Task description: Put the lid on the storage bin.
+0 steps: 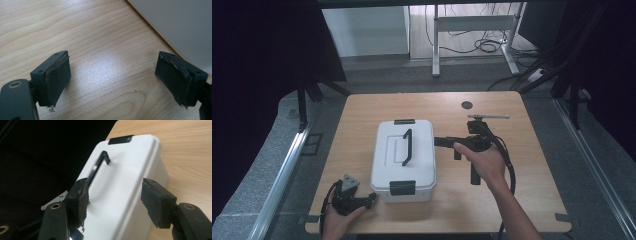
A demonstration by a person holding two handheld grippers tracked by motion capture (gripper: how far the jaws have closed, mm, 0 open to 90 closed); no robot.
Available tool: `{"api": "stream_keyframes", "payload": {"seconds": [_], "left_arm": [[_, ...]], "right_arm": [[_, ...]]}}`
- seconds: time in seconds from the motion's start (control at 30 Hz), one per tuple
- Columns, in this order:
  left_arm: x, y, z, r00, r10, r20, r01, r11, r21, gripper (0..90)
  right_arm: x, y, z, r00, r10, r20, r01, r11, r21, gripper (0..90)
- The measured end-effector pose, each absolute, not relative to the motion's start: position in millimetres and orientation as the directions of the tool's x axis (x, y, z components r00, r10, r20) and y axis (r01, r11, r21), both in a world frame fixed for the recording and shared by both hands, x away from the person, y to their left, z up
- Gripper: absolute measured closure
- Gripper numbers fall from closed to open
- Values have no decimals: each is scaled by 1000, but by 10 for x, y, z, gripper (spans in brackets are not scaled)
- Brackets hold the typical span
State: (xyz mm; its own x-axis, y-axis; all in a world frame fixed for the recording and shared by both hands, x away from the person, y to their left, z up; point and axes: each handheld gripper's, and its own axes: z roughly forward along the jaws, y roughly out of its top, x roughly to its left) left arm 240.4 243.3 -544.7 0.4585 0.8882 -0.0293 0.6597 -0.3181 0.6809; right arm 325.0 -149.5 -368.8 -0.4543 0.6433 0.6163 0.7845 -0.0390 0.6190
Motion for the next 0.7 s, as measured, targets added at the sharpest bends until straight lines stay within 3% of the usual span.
{"api": "stream_keyframes", "payload": {"seconds": [0.7], "left_arm": [[2404,2430,-5450,456,890,-31,658,-313,685,129]], "right_arm": [[2948,-2390,-4342,-400,659,637,779,-122,615,360]]}}
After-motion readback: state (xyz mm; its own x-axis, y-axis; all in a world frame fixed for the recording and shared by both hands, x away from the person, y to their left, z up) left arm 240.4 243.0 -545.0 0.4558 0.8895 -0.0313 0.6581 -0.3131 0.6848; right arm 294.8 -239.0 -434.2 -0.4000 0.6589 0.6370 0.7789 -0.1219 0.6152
